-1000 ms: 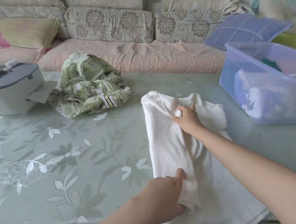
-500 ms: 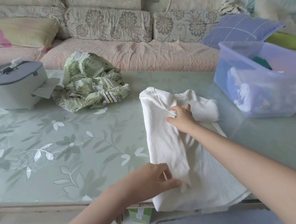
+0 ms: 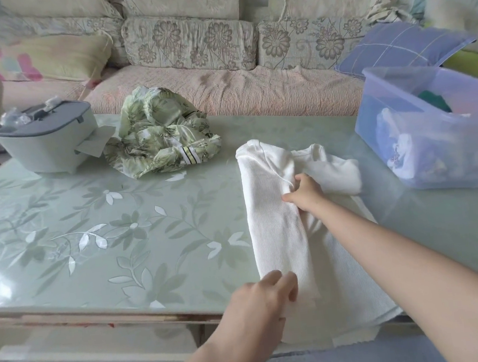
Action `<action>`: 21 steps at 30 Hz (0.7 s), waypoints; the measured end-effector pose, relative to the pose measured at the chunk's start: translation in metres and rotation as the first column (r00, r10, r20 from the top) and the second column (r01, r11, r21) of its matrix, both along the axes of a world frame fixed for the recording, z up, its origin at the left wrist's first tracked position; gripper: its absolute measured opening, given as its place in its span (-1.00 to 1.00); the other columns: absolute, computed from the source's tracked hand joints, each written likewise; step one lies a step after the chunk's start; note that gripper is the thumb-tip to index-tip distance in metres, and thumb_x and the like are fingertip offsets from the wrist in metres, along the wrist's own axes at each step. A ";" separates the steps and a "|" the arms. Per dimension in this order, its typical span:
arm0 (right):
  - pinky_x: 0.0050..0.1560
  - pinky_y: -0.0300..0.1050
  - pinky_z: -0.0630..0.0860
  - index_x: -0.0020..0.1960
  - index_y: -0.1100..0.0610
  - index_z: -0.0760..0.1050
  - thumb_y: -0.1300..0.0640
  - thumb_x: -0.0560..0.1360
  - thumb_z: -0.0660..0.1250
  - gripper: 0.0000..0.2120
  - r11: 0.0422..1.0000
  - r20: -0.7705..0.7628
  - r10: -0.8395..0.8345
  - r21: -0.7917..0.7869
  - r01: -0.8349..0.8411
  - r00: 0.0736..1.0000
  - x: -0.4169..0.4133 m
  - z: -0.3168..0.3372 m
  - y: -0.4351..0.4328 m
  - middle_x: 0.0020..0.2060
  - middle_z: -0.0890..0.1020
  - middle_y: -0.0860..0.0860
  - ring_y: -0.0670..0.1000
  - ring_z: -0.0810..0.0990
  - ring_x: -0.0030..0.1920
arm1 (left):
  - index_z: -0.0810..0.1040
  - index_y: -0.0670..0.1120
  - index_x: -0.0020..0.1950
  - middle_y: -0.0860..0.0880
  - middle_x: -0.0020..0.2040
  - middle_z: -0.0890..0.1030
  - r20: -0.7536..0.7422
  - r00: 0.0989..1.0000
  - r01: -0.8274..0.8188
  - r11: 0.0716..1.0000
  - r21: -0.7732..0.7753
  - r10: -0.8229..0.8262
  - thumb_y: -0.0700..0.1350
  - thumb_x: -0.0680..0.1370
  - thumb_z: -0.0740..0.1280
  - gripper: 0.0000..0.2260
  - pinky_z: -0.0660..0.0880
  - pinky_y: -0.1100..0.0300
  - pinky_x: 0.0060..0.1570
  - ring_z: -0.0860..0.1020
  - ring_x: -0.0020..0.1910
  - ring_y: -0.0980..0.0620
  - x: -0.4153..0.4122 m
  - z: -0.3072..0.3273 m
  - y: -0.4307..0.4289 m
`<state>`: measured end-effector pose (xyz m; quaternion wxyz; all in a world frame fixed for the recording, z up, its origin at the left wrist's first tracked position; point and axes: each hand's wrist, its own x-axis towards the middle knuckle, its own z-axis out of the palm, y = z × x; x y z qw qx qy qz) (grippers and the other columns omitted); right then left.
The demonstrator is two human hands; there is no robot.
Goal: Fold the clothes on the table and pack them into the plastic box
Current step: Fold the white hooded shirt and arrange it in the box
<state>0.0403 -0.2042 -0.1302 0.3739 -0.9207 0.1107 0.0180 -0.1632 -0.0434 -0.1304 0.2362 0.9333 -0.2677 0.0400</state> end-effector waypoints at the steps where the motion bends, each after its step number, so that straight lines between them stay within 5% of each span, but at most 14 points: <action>1: -0.08 -0.24 0.29 0.32 0.23 0.35 0.20 0.40 0.45 -0.45 1.000 0.002 0.007 -0.001 -0.007 1.000 0.000 -0.001 -0.001 0.14 0.56 0.11 0.09 0.52 0.14 | 0.41 0.04 0.02 0.06 -0.12 0.48 -0.040 0.999 0.002 0.999 0.044 0.000 -0.24 0.36 0.22 -0.71 0.32 0.19 -0.37 0.48 -0.32 -0.05 -0.001 0.000 -0.002; 4: -0.08 -0.21 0.30 0.28 0.24 0.36 0.17 0.39 0.46 -0.47 0.998 0.016 0.044 -0.042 -0.044 0.999 0.000 -0.003 -0.003 0.14 0.56 0.12 0.10 0.52 0.13 | 0.50 0.07 0.12 0.10 -0.04 0.49 -0.195 0.980 0.042 0.998 0.052 -0.032 0.05 0.50 0.29 -0.79 0.28 0.36 -0.32 0.44 -0.21 0.11 0.003 -0.002 0.000; 8: -0.05 -0.17 0.35 0.29 0.23 0.35 0.14 0.40 0.46 -0.47 0.994 0.007 0.089 -0.058 -0.088 0.996 -0.001 -0.001 -0.007 0.15 0.55 0.11 0.11 0.52 0.12 | 0.54 0.11 0.14 0.15 -0.02 0.52 -0.038 0.999 0.004 0.999 -0.046 -0.006 0.19 0.56 0.18 -0.72 0.45 0.31 -0.16 0.43 -0.16 0.21 0.017 0.001 0.002; 12: -0.11 0.04 0.58 0.31 0.25 0.30 0.16 0.43 0.44 -0.46 0.996 -0.036 0.070 0.053 -0.068 0.997 -0.007 -0.001 -0.008 0.11 0.48 0.06 0.13 0.55 -0.01 | 0.55 0.10 0.14 0.10 0.10 0.50 0.086 0.995 0.032 0.995 0.096 -0.041 0.29 0.47 0.15 -0.59 0.49 0.20 0.06 0.42 0.11 0.08 0.021 -0.021 0.000; 15: 0.03 0.20 0.56 0.32 0.25 0.28 0.18 0.39 0.47 -0.40 0.995 -0.051 0.080 0.069 -0.077 0.995 -0.010 -0.003 -0.010 0.17 0.49 0.13 0.17 0.55 0.11 | 0.41 0.09 0.35 0.03 0.52 0.19 0.022 0.995 0.093 0.989 0.117 -0.096 0.22 0.56 0.12 -0.58 0.07 0.08 0.48 0.03 0.52 0.03 0.022 -0.028 -0.005; 18: 0.02 0.17 0.56 0.35 0.22 0.26 0.24 0.38 0.48 -0.37 0.993 -0.050 0.091 0.075 -0.087 0.995 -0.010 -0.003 -0.012 0.19 0.48 0.13 0.17 0.54 0.15 | -0.07 0.10 0.56 0.07 0.55 -0.20 -0.111 0.983 0.167 0.963 0.211 -0.146 0.35 0.49 0.08 -0.28 -0.31 0.06 0.48 -0.26 0.51 0.12 0.027 -0.029 0.000; 19: -0.06 0.13 0.59 0.37 0.21 0.25 0.25 0.39 0.47 -0.36 0.992 -0.057 0.099 0.082 -0.094 0.993 -0.010 -0.003 -0.013 0.20 0.47 0.13 0.17 0.54 0.15 | -0.11 0.10 0.55 0.03 0.56 -0.16 -0.100 0.979 0.201 0.942 0.270 -0.180 0.40 0.44 0.10 -0.20 -0.28 0.00 0.47 -0.21 0.53 0.06 0.027 -0.033 0.001; 21: -0.24 0.06 0.61 0.41 0.18 0.23 0.28 0.40 0.45 -0.34 0.989 -0.078 0.109 0.106 -0.101 0.991 -0.012 -0.002 -0.014 0.23 0.43 0.10 0.16 0.55 0.13 | 0.08 0.02 0.52 -0.10 0.54 0.15 -0.108 0.977 0.210 0.886 0.413 -0.182 0.39 0.35 0.23 -0.14 0.08 -0.14 0.44 0.12 0.52 -0.07 0.023 -0.033 0.000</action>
